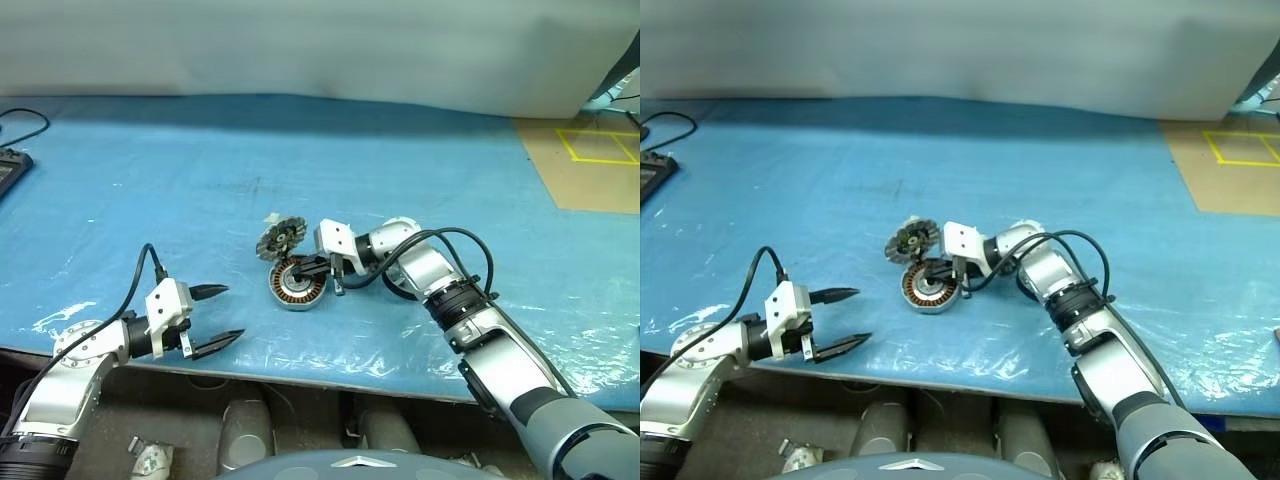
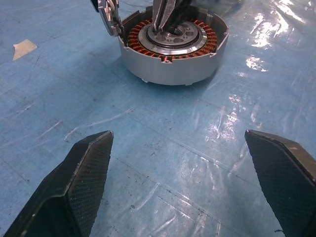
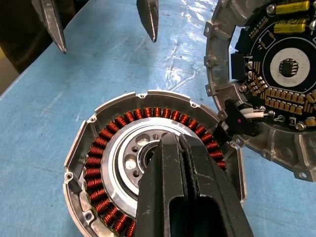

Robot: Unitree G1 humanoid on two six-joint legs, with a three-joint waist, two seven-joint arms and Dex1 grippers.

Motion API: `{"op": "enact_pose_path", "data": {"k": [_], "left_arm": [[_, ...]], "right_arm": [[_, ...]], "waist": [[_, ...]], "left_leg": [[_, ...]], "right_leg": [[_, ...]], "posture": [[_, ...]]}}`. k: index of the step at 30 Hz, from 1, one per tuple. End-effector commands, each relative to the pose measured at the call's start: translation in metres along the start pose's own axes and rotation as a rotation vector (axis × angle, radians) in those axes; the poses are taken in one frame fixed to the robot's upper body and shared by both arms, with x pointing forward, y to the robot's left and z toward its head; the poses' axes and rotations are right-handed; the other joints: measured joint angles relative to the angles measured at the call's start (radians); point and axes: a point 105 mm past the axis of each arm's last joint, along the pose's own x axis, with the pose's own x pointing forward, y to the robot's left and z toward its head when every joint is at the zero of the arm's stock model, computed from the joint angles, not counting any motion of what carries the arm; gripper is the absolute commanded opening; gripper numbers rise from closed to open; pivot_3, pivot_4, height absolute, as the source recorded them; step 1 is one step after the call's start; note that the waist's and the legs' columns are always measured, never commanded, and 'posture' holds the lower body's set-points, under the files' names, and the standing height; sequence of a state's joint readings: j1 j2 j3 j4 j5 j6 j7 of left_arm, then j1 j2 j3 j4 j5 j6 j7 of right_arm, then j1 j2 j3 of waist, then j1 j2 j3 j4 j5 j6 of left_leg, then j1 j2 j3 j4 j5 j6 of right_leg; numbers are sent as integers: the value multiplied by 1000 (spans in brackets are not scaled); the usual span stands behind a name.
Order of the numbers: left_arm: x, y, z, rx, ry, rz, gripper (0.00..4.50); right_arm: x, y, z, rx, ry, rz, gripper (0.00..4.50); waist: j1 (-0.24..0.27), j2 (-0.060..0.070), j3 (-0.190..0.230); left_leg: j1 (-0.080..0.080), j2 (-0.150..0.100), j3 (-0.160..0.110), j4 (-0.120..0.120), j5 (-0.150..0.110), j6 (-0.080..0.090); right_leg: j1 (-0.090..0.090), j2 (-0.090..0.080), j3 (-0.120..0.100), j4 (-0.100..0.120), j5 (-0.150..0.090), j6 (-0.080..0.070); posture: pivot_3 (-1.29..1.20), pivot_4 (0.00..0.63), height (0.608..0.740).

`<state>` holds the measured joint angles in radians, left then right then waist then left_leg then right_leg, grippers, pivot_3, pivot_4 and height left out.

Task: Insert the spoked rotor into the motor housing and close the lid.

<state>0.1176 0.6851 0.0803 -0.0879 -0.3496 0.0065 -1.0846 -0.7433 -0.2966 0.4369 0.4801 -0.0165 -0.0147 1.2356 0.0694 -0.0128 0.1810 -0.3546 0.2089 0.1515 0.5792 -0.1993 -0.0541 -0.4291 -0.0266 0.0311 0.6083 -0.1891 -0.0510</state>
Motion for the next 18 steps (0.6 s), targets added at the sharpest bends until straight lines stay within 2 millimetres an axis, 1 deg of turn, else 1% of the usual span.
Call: {"op": "enact_pose_path", "data": {"k": [1,4,9,14,17,18], "left_arm": [[1,2,11,33,-21,-1,4500],[1,2,12,34,-21,0,4500],[1,2,13,34,-18,-4,4500],[2,3,14,35,-21,-4,4500],[3,3,15,35,-21,-4,4500],[3,3,15,35,-22,-3,4500]], "right_arm": [[2,18,-35,38,143,57,44],[3,21,-39,35,157,65,44],[4,22,-44,30,169,61,44],[2,21,-45,30,172,58,44],[1,21,-47,30,178,51,44],[1,20,-45,35,162,45,44]], "waist": [[0,0,0],[0,0,-2],[0,1,-8],[-1,1,-12],[-3,1,-15],[-3,1,-15]], "left_leg": [[1,0,0,0,0,0],[5,0,0,-1,0,0],[5,-1,0,-1,0,0],[5,-1,0,-2,0,0],[6,-1,0,-2,0,0],[6,-1,0,-2,0,0]], "right_leg": [[1,0,0,0,0,0],[4,0,0,-1,-1,0],[5,-1,0,-1,-1,1],[5,-1,0,-1,-1,1],[5,-1,0,-1,-3,5],[5,0,0,-1,-4,5]], "posture": [[0,150,740],[0,150,740],[0,150,740],[0,150,740],[0,150,740],[0,150,740]]}}
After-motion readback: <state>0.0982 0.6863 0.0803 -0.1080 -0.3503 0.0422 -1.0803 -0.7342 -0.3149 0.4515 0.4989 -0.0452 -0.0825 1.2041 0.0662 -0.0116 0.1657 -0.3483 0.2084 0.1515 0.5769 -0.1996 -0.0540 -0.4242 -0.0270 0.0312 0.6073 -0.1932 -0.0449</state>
